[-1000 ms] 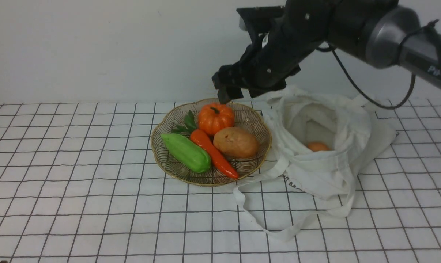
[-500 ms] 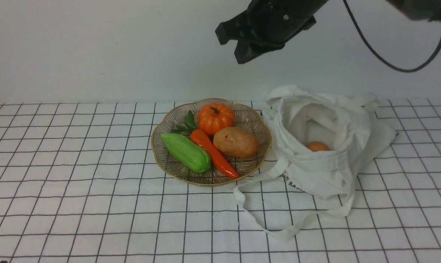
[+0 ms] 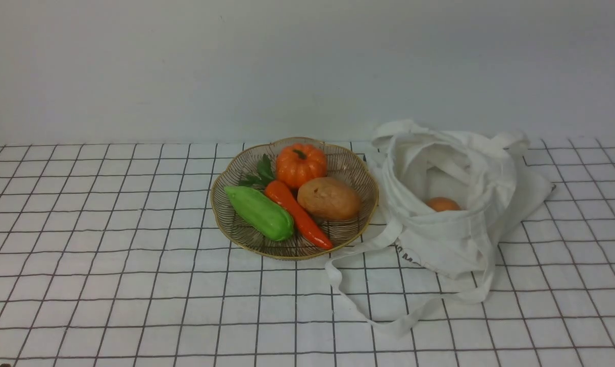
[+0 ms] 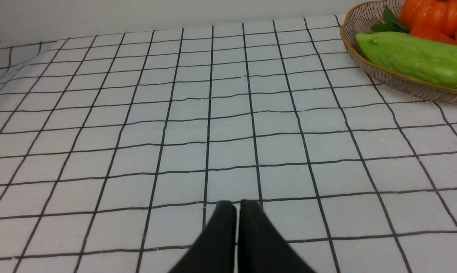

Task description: Take vegetables from bag on white checkered tablecloth place on plate.

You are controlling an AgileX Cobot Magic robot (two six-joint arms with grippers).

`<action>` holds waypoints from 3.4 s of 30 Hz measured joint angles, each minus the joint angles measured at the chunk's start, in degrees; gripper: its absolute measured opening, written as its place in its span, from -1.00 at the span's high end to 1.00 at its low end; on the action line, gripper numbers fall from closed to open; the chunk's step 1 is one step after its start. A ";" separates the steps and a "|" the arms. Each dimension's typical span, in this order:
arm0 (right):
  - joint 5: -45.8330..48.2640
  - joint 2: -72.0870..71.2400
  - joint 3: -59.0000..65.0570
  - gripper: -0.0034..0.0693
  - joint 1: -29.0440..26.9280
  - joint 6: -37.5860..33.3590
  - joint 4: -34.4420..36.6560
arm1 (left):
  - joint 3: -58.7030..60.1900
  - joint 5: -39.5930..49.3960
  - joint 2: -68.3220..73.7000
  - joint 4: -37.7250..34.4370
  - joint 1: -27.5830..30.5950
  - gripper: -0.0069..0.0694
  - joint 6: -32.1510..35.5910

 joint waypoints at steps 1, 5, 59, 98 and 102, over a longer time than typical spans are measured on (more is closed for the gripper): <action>0.00 -0.57 0.47 0.94 0.00 0.00 -0.01 | 0.00 0.00 0.00 0.00 0.00 0.84 0.00; 0.05 -11.49 11.13 0.94 0.00 0.00 -1.01 | 0.00 0.00 0.00 0.00 0.00 0.84 0.00; -62.50 -78.69 116.30 0.95 -14.34 -3.12 -5.55 | 0.00 0.00 0.00 0.00 0.00 0.84 0.00; -50.09 -88.96 120.88 0.95 -26.31 -3.12 -7.79 | 0.00 0.00 0.00 0.00 0.00 0.84 0.00; -50.09 -88.96 120.88 0.95 -26.31 -3.12 -7.79 | 0.00 0.00 0.00 0.00 0.00 0.84 0.00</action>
